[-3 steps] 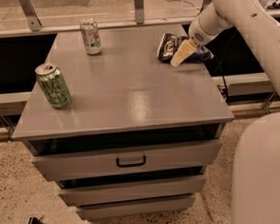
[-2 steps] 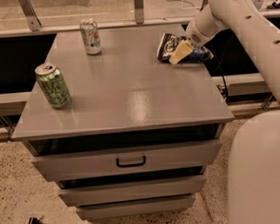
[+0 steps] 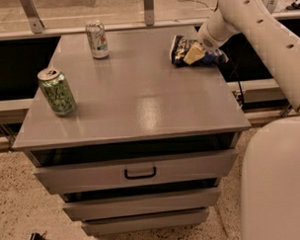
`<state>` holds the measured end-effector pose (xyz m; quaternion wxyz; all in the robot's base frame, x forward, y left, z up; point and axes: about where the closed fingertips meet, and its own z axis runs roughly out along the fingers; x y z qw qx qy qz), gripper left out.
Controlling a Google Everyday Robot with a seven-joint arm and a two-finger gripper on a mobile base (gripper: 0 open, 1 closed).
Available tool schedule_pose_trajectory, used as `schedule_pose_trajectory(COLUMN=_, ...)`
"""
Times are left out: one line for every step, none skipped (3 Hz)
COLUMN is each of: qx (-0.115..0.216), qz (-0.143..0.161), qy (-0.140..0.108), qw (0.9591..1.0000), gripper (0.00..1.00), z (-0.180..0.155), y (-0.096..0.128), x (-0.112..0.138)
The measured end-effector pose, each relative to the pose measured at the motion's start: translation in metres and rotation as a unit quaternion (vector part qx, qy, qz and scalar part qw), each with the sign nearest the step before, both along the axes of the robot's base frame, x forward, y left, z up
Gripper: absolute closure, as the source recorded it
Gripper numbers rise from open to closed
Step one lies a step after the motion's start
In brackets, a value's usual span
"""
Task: Move blue chip bag near 7up can
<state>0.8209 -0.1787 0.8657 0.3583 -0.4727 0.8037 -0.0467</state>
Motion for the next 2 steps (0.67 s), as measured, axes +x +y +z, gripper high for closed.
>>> schedule_pose_trajectory(qx=-0.001, qz=-0.004, qy=-0.006, qw=1.0, gripper=0.9, z=0.004, y=-0.001, x=0.003)
schedule_pose_trajectory(qx=0.01, qz=-0.001, qy=-0.017, qw=0.9998, gripper=1.0, z=0.015, y=0.004, x=0.008)
